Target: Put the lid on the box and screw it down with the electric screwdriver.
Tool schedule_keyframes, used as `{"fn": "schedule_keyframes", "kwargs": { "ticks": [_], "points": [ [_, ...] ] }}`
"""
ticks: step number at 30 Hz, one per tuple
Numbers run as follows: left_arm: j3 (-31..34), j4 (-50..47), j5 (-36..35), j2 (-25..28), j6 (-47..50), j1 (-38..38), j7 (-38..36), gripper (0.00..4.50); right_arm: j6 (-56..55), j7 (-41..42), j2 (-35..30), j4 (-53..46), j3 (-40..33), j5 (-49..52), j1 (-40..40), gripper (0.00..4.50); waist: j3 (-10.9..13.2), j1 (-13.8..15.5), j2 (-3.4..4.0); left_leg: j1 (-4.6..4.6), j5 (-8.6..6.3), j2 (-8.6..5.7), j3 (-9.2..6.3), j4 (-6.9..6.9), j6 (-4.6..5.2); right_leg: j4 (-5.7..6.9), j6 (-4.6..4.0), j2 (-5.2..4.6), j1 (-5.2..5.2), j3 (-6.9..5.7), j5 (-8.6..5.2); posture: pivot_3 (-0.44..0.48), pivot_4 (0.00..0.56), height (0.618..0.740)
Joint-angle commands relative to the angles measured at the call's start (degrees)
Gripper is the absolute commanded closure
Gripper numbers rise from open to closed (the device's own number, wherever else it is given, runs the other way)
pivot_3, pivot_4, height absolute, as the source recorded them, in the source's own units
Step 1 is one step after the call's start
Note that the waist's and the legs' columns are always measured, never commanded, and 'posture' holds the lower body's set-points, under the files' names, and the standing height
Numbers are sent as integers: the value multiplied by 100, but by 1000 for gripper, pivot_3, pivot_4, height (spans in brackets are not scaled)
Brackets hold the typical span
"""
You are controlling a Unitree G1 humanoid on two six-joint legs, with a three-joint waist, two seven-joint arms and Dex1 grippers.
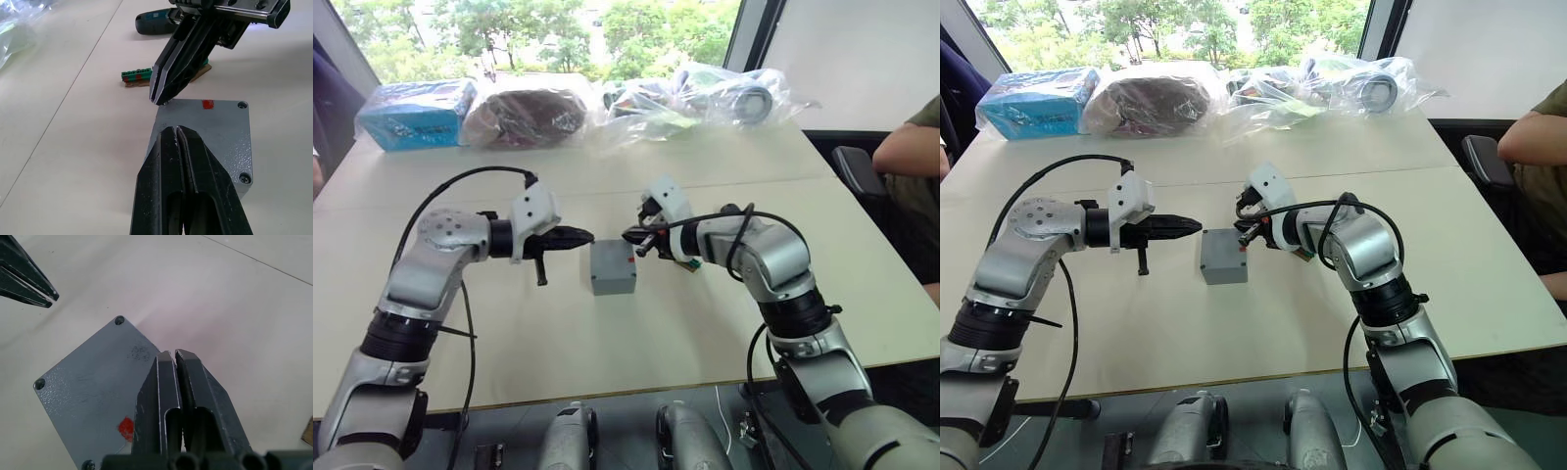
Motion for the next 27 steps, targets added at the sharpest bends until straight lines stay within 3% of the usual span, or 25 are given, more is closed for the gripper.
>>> {"fn": "schedule_keyframes", "kwargs": {
  "ticks": [1,17,20,27],
  "points": [
    [121,-225,-61,69,-8,10,29,4500,-143,42,25,-52,30,10,-163,4491,0,-1,0,0,0,0,0,0,0,0,0,0,0,0,0,0,150,740],
    [82,-288,-54,54,-19,39,39,4500,-541,229,-164,166,308,-152,180,4491,0,-2,0,0,0,0,0,0,0,0,0,0,0,0,0,0,150,740],
    [82,-303,-66,62,-4,52,27,4500,-480,299,-170,49,257,-66,218,3743,0,-1,-1,0,0,0,0,0,0,0,0,0,0,0,0,0,150,740],
    [76,-348,-128,19,37,28,10,4500,-235,350,-615,-547,36,-54,129,1128,0,16,-1,-1,0,-1,0,0,0,0,0,-2,0,0,0,0,150,740]
  ]
}}
